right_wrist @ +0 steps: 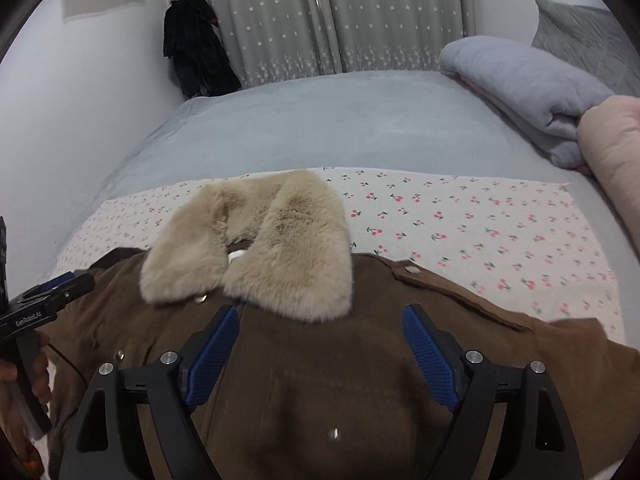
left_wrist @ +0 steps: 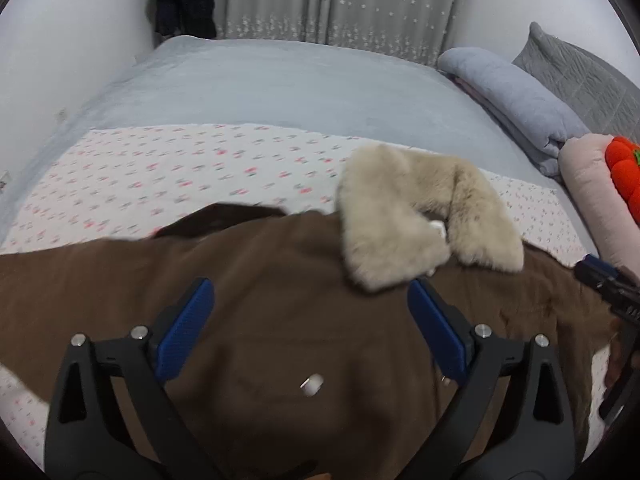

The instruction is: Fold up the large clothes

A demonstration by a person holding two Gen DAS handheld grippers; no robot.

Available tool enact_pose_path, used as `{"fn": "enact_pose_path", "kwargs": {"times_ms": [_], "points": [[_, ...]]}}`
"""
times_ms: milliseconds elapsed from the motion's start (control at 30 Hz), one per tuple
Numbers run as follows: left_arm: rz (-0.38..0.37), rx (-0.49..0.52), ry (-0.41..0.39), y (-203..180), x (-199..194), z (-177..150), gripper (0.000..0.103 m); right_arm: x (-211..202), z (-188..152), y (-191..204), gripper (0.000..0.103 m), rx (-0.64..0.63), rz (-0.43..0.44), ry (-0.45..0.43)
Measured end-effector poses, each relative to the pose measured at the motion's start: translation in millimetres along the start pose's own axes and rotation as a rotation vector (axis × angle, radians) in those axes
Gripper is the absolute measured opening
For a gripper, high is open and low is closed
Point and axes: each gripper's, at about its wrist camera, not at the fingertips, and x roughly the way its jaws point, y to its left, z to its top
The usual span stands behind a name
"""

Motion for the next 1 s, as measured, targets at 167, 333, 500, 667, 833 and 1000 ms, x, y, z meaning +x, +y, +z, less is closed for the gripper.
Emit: {"fn": "enact_pose_path", "kwargs": {"times_ms": [167, 333, 500, 667, 833, 1000], "points": [[0.066, -0.078, 0.029, 54, -38, -35, 0.098, -41, -29, 7, 0.087, -0.022, -0.002, 0.004], [0.143, -0.262, 0.033, 129, -60, -67, 0.098, -67, -61, 11, 0.088, -0.047, 0.001, -0.006], [0.207, -0.441, 0.068, 199, -63, -94, 0.098, -78, -85, 17, 0.088, -0.060, 0.004, 0.003], [0.196, -0.629, 0.079, 265, -52, -116, 0.098, -75, -96, 27, 0.088, -0.088, 0.004, 0.040], [0.163, -0.741, 0.089, 308, -35, -130, 0.095, -75, -104, 30, 0.088, -0.107, -0.005, 0.054], [0.131, -0.807, -0.007, 324, -31, -132, 0.088, -72, -115, 23, 0.088, -0.115, -0.020, 0.081]]}}
